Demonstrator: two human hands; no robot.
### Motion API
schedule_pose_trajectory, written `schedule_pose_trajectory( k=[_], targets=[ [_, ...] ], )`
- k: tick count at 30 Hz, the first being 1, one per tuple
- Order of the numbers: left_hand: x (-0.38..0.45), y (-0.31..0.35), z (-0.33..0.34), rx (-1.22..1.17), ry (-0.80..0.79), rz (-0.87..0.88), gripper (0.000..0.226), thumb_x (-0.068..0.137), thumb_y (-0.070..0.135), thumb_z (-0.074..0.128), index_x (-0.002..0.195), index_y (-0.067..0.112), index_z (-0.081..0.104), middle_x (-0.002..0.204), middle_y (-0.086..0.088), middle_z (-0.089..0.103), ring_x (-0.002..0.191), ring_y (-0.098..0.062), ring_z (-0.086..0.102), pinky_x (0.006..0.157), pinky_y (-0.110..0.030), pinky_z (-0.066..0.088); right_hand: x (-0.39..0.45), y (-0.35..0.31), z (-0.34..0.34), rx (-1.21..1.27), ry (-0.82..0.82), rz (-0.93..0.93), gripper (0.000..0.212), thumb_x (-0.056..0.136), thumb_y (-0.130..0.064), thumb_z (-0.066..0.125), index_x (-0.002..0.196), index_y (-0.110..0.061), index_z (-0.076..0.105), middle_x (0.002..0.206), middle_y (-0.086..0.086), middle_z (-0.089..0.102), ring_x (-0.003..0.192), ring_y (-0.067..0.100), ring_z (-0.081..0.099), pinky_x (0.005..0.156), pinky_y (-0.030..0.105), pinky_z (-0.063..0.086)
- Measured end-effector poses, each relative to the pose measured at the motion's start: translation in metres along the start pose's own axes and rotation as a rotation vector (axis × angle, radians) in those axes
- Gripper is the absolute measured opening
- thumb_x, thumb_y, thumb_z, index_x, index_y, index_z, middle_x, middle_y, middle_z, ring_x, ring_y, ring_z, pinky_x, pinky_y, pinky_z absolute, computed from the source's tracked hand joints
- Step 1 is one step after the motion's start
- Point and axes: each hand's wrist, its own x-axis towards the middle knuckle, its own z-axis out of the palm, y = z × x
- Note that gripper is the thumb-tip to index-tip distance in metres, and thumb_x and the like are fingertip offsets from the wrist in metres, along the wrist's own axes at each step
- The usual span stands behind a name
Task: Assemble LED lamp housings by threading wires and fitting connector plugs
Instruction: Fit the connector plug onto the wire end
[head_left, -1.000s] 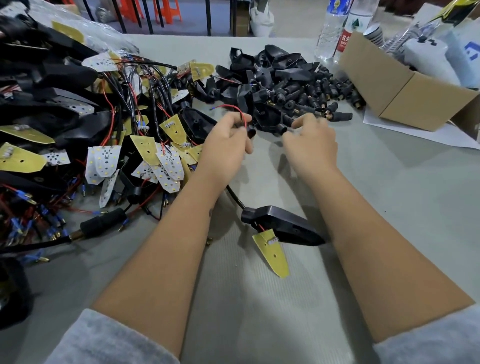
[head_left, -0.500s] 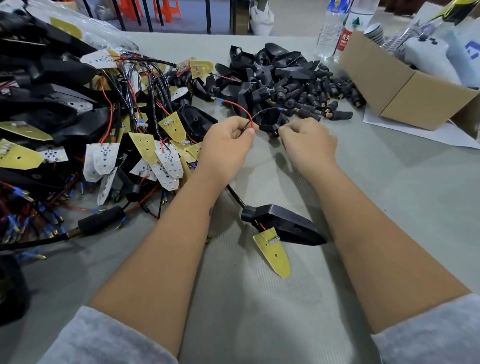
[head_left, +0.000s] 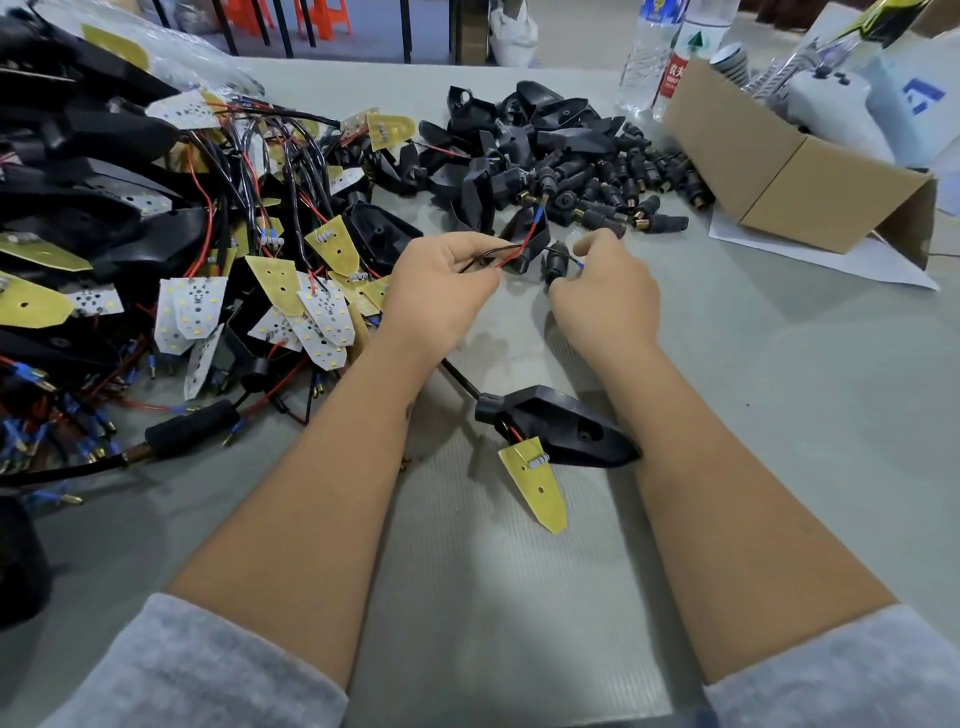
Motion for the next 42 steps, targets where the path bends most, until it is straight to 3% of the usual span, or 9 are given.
schedule_pose_trajectory(
  k=[4, 11, 15, 19, 22, 26, 29, 33, 42],
  targets=[
    [-0.001, 0.001, 0.000, 0.043, 0.015, -0.018, 0.046, 0.085, -0.002, 0.051, 0.083, 0.039, 0.072, 0.052, 0.012, 0.060, 0.037, -0.004, 0.030, 0.040, -0.016, 0.024, -0.005, -0.006, -0.007, 0.217, 0.014, 0.019, 0.035, 0.072, -0.022, 0.050, 0.106, -0.030, 0.051, 0.085, -0.008, 0.056, 0.092, 0.027, 0.060, 0.078, 0.041, 0.050],
    [0.003, -0.002, 0.003, 0.142, 0.074, -0.069, 0.035, 0.090, 0.002, 0.050, 0.091, 0.028, 0.073, 0.066, 0.009, 0.064, 0.038, -0.003, 0.036, 0.041, -0.016, 0.028, -0.016, -0.015, -0.015, 0.586, 0.069, -0.188, 0.035, 0.072, -0.014, 0.051, 0.096, -0.037, 0.064, 0.089, -0.009, 0.052, 0.075, -0.003, 0.047, 0.069, 0.014, 0.041],
    [0.004, -0.001, 0.002, 0.139, 0.083, -0.059, 0.028, 0.094, 0.005, 0.051, 0.096, 0.023, 0.073, 0.085, 0.014, 0.069, 0.070, 0.005, 0.058, 0.067, -0.013, 0.046, -0.017, -0.016, -0.014, 0.595, 0.040, -0.228, 0.006, 0.087, -0.024, 0.064, 0.086, -0.029, 0.068, 0.080, 0.000, 0.060, 0.069, 0.006, 0.053, 0.069, 0.034, 0.052],
    [0.005, -0.003, 0.000, 0.046, 0.085, -0.094, 0.029, 0.100, 0.007, 0.043, 0.097, 0.020, 0.070, 0.048, 0.018, 0.051, 0.044, 0.001, 0.044, 0.048, -0.016, 0.035, -0.014, -0.014, -0.012, 0.541, 0.053, -0.216, 0.014, 0.089, -0.017, 0.066, 0.076, -0.019, 0.060, 0.070, -0.001, 0.060, 0.066, 0.017, 0.055, 0.065, 0.035, 0.050],
    [0.008, -0.003, 0.000, -0.043, 0.138, -0.169, 0.032, 0.104, 0.010, 0.034, 0.093, 0.020, 0.063, 0.048, 0.007, 0.050, 0.039, -0.006, 0.041, 0.043, -0.020, 0.036, -0.013, -0.013, -0.010, 0.529, 0.051, -0.158, 0.017, 0.092, -0.017, 0.061, 0.077, -0.021, 0.054, 0.074, 0.005, 0.065, 0.072, 0.025, 0.062, 0.072, 0.043, 0.054],
    [0.006, -0.002, -0.001, 0.026, 0.149, -0.137, 0.033, 0.102, 0.005, 0.031, 0.091, 0.019, 0.059, 0.071, -0.003, 0.057, 0.060, -0.015, 0.052, 0.059, -0.030, 0.044, -0.014, -0.017, -0.012, 0.666, -0.009, -0.117, 0.020, 0.096, -0.010, 0.055, 0.079, -0.019, 0.051, 0.068, -0.001, 0.068, 0.061, 0.011, 0.060, 0.064, 0.030, 0.053],
    [0.000, -0.002, -0.002, 0.498, 0.093, 0.097, 0.033, 0.090, -0.006, 0.039, 0.098, 0.013, 0.065, 0.101, -0.007, 0.061, 0.096, -0.024, 0.057, 0.084, -0.038, 0.047, -0.017, -0.022, -0.014, 0.802, -0.058, -0.098, 0.018, 0.096, -0.002, 0.052, 0.082, -0.013, 0.052, 0.072, 0.007, 0.068, 0.055, 0.008, 0.058, 0.055, 0.020, 0.047],
    [-0.006, 0.005, 0.001, 0.772, 0.091, 0.288, 0.018, 0.082, 0.001, 0.050, 0.093, 0.009, 0.061, 0.106, -0.009, 0.058, 0.104, -0.027, 0.049, 0.081, -0.038, 0.042, -0.020, -0.026, -0.015, 0.864, -0.118, -0.121, 0.014, 0.099, -0.004, 0.051, 0.086, -0.009, 0.053, 0.076, 0.009, 0.063, 0.056, 0.004, 0.058, 0.053, 0.016, 0.044],
    [-0.009, 0.005, 0.006, 0.402, 0.074, 0.191, 0.021, 0.093, 0.015, 0.056, 0.085, 0.021, 0.037, 0.081, -0.005, 0.058, 0.077, -0.026, 0.056, 0.068, -0.043, 0.045, -0.022, -0.028, -0.013, 0.781, -0.152, -0.122, 0.010, 0.100, -0.007, 0.050, 0.091, -0.005, 0.055, 0.068, 0.001, 0.064, 0.056, 0.005, 0.057, 0.056, 0.013, 0.044]
  ],
)
